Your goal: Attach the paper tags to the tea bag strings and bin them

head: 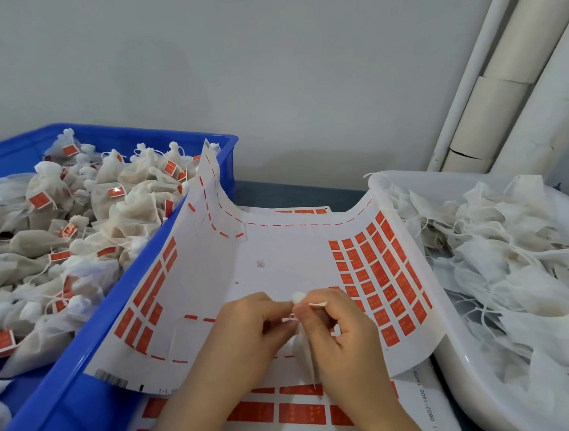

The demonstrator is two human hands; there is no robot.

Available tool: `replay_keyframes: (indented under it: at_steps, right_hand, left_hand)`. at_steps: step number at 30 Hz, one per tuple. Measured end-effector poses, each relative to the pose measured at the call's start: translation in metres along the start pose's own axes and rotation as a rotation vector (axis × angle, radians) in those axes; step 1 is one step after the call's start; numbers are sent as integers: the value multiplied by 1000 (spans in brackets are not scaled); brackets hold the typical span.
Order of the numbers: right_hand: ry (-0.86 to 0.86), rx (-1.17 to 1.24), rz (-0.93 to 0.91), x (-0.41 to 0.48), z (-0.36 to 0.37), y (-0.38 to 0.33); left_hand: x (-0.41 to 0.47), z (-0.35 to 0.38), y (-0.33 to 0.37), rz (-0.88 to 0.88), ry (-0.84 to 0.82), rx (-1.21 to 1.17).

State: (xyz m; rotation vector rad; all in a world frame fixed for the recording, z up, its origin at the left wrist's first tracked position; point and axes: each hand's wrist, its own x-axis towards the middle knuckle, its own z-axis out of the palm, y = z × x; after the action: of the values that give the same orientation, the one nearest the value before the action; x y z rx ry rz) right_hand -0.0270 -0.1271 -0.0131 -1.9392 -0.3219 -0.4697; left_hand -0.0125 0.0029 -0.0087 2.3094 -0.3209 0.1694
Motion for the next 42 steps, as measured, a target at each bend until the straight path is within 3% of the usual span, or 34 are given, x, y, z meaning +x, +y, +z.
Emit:
replay_keyframes:
  at_steps: [5, 8, 16, 22, 29, 35, 42]
  right_hand:
    - [24, 5, -68, 0, -3, -3]
    - [67, 42, -89, -1, -5, -7]
    - [49, 266, 110, -4, -9, -19]
    - [10, 375, 149, 2, -15, -22]
    - [67, 373, 267, 5, -20, -16]
    - [-107, 383, 447, 7, -17, -8]
    - [-178, 457, 394, 0, -11, -8]
  left_hand:
    - [-1, 2, 9, -292, -103, -894]
    - [-1, 1, 11, -249, -144, -1088]
    - [-2, -3, 10, -76, -10, -902]
    - [-2, -3, 12, 63, 87, -769]
    - [-3, -3, 8, 121, -160, -913]
    - [-2, -5, 5, 47, -116, -960]
    - [-3, -4, 4, 33, -177, -926]
